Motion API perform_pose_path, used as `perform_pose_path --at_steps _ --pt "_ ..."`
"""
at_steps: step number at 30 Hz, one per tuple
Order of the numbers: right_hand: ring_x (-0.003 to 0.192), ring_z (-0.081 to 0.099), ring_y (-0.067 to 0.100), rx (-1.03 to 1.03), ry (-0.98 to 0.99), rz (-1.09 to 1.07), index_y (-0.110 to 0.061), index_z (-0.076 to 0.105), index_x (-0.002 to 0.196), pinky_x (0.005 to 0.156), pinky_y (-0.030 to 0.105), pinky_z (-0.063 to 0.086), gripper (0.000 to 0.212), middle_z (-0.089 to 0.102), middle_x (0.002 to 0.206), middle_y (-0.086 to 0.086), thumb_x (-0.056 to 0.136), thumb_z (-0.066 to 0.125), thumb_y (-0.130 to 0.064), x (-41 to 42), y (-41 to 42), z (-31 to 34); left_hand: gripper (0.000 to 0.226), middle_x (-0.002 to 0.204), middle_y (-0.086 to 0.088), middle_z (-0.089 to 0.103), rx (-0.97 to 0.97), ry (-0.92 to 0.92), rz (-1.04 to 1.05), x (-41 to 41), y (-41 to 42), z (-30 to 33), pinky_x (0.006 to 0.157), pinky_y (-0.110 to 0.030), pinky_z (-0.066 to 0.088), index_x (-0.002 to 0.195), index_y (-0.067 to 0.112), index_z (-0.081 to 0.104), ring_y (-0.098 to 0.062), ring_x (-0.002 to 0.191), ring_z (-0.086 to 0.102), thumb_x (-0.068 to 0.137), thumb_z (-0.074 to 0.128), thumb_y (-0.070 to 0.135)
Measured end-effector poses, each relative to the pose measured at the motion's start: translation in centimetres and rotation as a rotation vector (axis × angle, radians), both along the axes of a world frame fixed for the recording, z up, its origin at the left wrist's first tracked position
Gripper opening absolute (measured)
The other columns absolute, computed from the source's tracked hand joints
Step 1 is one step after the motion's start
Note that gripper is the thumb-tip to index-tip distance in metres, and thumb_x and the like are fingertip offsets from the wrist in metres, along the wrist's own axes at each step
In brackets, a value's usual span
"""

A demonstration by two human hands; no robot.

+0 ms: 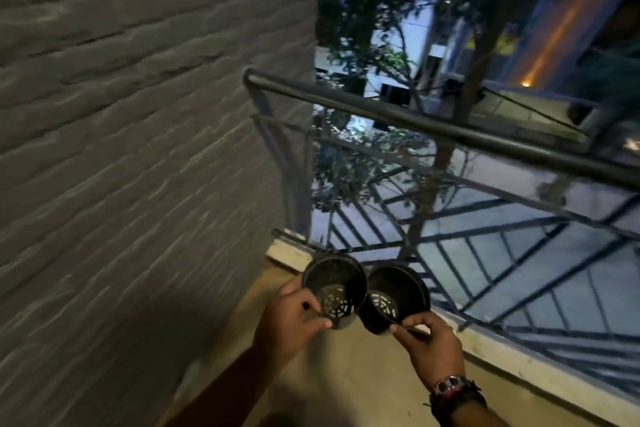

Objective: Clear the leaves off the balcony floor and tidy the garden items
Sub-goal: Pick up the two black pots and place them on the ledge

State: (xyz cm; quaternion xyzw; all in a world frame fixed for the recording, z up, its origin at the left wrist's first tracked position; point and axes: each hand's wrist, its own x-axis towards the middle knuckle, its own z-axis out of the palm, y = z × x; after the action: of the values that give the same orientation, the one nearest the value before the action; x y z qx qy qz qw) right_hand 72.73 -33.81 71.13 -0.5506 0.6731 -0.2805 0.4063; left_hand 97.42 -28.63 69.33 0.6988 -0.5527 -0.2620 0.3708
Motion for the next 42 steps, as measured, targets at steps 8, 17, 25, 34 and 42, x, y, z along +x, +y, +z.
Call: perform_pose_path --at_steps 8,17,25,34,42 --pt "0.064 0.065 -0.008 -0.015 -0.049 -0.384 -0.012 0.065 0.065 0.054 0.003 0.044 0.024 0.069 0.082 0.001 0.063 0.089 -0.008 -6.2 -0.3 -0.1 0.032 0.140 0.017 0.049 0.044 -0.048 -0.361 -5.1 -10.0 -0.2 0.082 -0.024 0.055 0.073 0.030 0.062 0.007 0.115 0.053 0.053 0.080 0.049" --pt "0.052 0.059 -0.014 -0.029 -0.106 -0.789 -0.004 0.065 0.070 0.049 0.002 0.040 0.021 0.071 0.081 0.004 0.066 0.086 -0.002 -7.0 3.1 0.7 0.031 0.141 0.022 0.044 0.046 -0.126 -0.826 -9.4 -18.4 1.1 0.087 -0.029 0.055 0.071 0.033 0.062 -0.002 0.119 0.055 0.054 0.083 0.048" --pt "0.074 0.070 0.013 0.040 -0.066 -1.118 -0.017 0.065 0.070 0.063 0.027 0.049 0.024 0.070 0.089 -0.004 0.065 0.089 -0.015 -7.5 8.6 -0.9 0.029 0.139 0.028 0.033 0.083 -0.213 -1.128 -15.8 -18.7 0.3 0.089 -0.028 0.055 0.077 0.030 0.065 0.007 0.111 0.048 0.062 0.086 0.044" --pt "0.062 0.068 0.004 0.043 -0.099 -1.370 -0.012 0.066 0.072 0.053 0.012 0.045 0.023 0.071 0.083 -0.002 0.065 0.088 -0.012 -14.9 13.5 -1.5 0.033 0.148 0.023 0.039 0.172 -0.213 -1.404 -28.3 -16.3 0.1 0.091 -0.025 0.054 0.077 0.034 0.062 0.004 0.116 0.055 0.059 0.083 0.052" --pt "0.070 0.068 0.011 0.057 -0.097 -1.487 -0.014 0.066 0.073 0.051 0.005 0.043 0.023 0.070 0.084 -0.003 0.066 0.087 -0.013 -22.2 15.8 -1.1 0.041 0.130 0.036 0.046 0.160 -0.167 -1.547 -38.8 -15.1 0.6 0.071 -0.028 0.059 0.078 0.033 0.060 0.009 0.101 0.060 0.052 0.079 0.059"
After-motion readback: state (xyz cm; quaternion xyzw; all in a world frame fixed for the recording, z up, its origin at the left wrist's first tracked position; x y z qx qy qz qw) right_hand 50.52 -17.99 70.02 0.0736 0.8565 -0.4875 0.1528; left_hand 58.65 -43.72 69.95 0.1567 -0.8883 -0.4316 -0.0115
